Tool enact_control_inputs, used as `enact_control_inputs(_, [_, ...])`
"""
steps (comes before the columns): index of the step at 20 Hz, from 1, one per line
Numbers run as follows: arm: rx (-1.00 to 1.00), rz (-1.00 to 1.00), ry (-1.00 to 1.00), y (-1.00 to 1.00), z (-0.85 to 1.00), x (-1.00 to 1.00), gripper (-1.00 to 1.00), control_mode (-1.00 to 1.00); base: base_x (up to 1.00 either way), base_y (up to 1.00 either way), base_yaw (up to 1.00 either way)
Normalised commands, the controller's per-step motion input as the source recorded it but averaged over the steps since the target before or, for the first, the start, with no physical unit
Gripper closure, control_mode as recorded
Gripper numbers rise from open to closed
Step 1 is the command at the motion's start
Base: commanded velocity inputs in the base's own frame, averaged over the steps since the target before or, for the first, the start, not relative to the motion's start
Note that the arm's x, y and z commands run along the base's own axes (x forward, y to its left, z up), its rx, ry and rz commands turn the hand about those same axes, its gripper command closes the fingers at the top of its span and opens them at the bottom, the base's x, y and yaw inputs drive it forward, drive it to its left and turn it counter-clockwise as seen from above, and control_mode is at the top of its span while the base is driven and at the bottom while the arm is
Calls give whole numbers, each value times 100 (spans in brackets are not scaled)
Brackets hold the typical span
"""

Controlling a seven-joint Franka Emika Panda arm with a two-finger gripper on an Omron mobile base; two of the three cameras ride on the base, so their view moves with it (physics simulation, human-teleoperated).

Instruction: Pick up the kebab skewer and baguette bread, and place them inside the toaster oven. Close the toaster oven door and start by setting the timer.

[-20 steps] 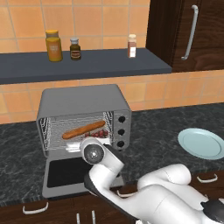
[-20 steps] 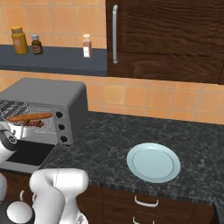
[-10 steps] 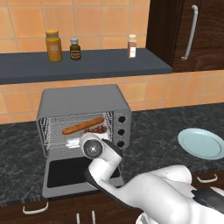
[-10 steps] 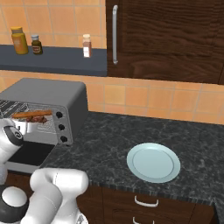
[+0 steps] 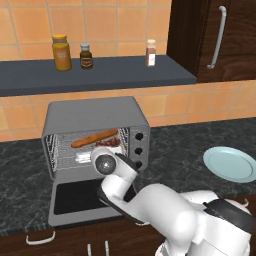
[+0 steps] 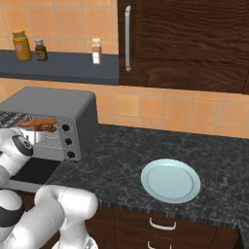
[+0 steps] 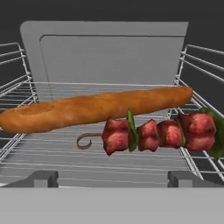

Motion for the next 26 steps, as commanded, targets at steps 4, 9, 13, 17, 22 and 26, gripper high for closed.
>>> enact_control_inputs(4, [0,0,0,5,-24,33,-100,-100,0,0,0])
enact_control_inputs(9, [0,0,-1,2,-7,6,-100,-100,0,0,0])
enact_control_inputs(13, [0,0,-7,0,36,-14,-100,-100,0,0,0])
enact_control_inputs(17, [0,-2,0,8,22,-66,-100,-100,0,0,0])
enact_control_inputs(22, [0,-4,0,2,18,-99,-100,-100,0,0,0])
enact_control_inputs(26, [0,-6,0,6,0,-100,-100,-100,0,0,0])
